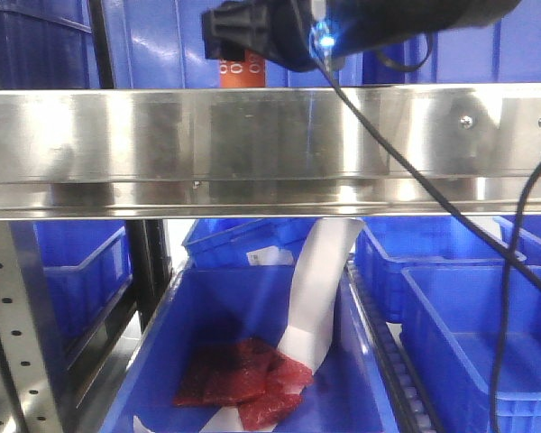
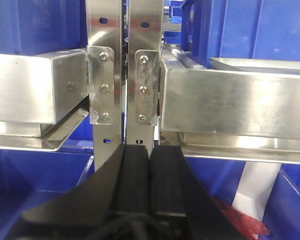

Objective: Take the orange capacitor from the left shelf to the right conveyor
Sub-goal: 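Close the right gripper around the orange capacitor and lift it, then withdraw the right gripper holding the capacitor out of the shelf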

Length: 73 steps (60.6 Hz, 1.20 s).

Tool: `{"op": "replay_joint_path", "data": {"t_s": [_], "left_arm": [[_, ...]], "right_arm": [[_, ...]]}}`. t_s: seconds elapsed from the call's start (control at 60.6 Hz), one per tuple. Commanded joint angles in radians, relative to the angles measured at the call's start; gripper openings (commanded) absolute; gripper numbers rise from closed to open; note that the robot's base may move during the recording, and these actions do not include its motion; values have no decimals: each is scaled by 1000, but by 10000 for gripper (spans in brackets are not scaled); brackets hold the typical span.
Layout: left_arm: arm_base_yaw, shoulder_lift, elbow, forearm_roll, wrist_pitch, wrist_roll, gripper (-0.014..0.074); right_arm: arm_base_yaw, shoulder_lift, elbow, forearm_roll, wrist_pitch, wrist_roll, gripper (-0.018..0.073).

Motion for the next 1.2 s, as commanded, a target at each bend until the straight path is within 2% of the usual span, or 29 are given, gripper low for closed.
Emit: {"op": "replay_joint_path", "data": {"t_s": [0.0,0.116,0.182,0.264,0.396,0.495,0.858,1.007,1.188], "left_arm": [[3,-11,-5,-2,-87,-2,-127],[3,-11,-5,-2,-87,-2,-127],[3,-11,-5,-2,-87,-2,-127],[3,-11,-5,-2,-87,-2,-127],[3,-11,-5,-2,-87,-2,-127],[3,-11,-5,-2,-87,-2,-127],[3,-11,-5,-2,-87,-2,-127],[3,-11,-5,-2,-87,-2,-127],[3,-11,-5,-2,-87,-2,-127]], "right_arm": [[-8,-29,-57,-9,-123,1,610],[-5,-15,-70,-13,-136,13,608],[-5,-14,-70,-13,-140,13,568],[-5,-14,-70,-13,-134,13,447],[-5,-15,-70,-25,-125,13,180],[-5,-40,-70,-37,-91,13,80],[-28,-345,-18,-127,172,13,66],[-81,-518,150,-127,179,13,66],[-189,-769,413,-127,215,13,66]]}}
